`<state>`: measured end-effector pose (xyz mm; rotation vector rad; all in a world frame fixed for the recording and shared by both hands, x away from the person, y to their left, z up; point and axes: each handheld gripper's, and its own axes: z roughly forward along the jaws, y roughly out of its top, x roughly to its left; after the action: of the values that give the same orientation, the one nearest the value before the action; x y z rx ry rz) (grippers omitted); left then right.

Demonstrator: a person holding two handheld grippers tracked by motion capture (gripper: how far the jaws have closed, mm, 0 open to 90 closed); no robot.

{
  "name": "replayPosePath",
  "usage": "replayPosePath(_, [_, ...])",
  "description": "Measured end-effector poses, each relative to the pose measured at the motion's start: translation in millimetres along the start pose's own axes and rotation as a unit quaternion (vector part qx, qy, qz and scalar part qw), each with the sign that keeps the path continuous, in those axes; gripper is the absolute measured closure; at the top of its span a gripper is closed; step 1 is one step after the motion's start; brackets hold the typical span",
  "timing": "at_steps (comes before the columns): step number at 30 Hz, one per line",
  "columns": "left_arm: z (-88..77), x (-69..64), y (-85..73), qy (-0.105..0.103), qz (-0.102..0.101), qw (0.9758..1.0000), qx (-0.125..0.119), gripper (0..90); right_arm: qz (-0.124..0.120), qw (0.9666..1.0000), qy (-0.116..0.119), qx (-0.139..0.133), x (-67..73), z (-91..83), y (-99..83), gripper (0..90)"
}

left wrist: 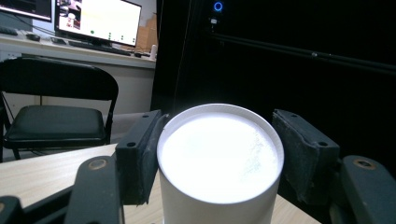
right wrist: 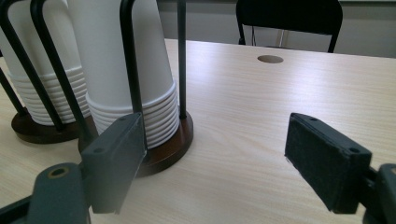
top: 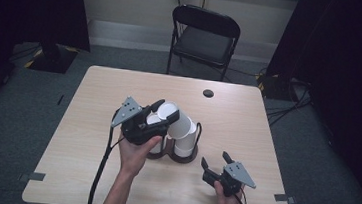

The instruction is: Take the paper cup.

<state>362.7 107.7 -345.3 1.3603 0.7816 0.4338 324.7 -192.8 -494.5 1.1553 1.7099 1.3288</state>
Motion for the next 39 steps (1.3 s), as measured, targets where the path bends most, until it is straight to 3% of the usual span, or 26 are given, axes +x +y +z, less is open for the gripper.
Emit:
replayPosePath(5, [-5.1,0.5,-3.7,0.01,0.003,0.9999,0.001,35.7,-0.01,0.9999,-0.005,0.007,2.1,1.2,0.5,19.5])
replayPosePath(6, [-8.1,0.8,-6.5,0.001,-0.005,1.0,0.002,35.7,-0.009,0.9999,-0.004,0.01,2.1,1.8,0.7,19.5])
replayPosePath(12, [-19.0,-1.9,-11.4,-0.004,-0.008,1.0,0.002,35.7,-0.009,1.0,-0.003,0.003,2.0,0.2,0.2,20.1])
replayPosePath(16, [-25.4,-1.8,-14.0,-0.004,-0.009,0.9999,0.003,35.7,-0.013,0.9999,-0.005,0.003,3.5,0.0,0.1,29.8])
replayPosePath(22, [-32.3,-0.8,-19.0,0.002,-0.014,0.9999,0.007,35.7,-0.014,0.9999,0.003,-0.008,5.6,-2.9,-0.9,30.9])
replayPosePath(24, [-35.1,-0.4,-21.2,0.007,-0.016,0.9998,0.009,35.8,-0.019,0.9996,0.012,-0.016,6.9,-4.8,-1.5,31.2])
replayPosePath(25, [-37.8,0.1,-22.9,0.009,-0.022,0.9997,0.01,35.8,-0.021,0.9991,0.027,-0.026,9.5,-7.8,-1.8,34.9])
replayPosePath(31, [-43.1,0.9,-27.6,0.0,-0.032,0.9994,0.01,35.8,-0.044,0.9946,0.087,-0.034,26.5,-16.0,-1.3,36.8])
replayPosePath(32, [-43.2,0.4,-28.9,0.0,-0.035,0.9993,0.012,35.8,-0.044,0.9946,0.087,-0.034,26.5,-16.0,-1.3,36.8])
replayPosePath(35, [-45.8,-1.8,-33.5,-0.005,-0.041,0.999,0.014,35.8,-0.047,0.9899,0.124,-0.051,35.3,-17.5,2.7,41.0])
replayPosePath(36, [-45.8,-1.8,-33.5,-0.005,-0.041,0.999,0.014,35.8,-0.047,0.9899,0.124,-0.051,35.3,-17.5,2.7,41.0])
replayPosePath(38, [-47.9,-3.4,-36.2,-0.008,-0.046,0.9987,0.019,35.8,-0.054,0.9852,0.149,-0.066,40.9,-18.2,5.0,42.6])
replayPosePath(39, [-47.9,-3.4,-36.2,-0.008,-0.046,0.9987,0.019,35.8,-0.054,0.9852,0.149,-0.066,40.9,-18.2,5.0,42.6])
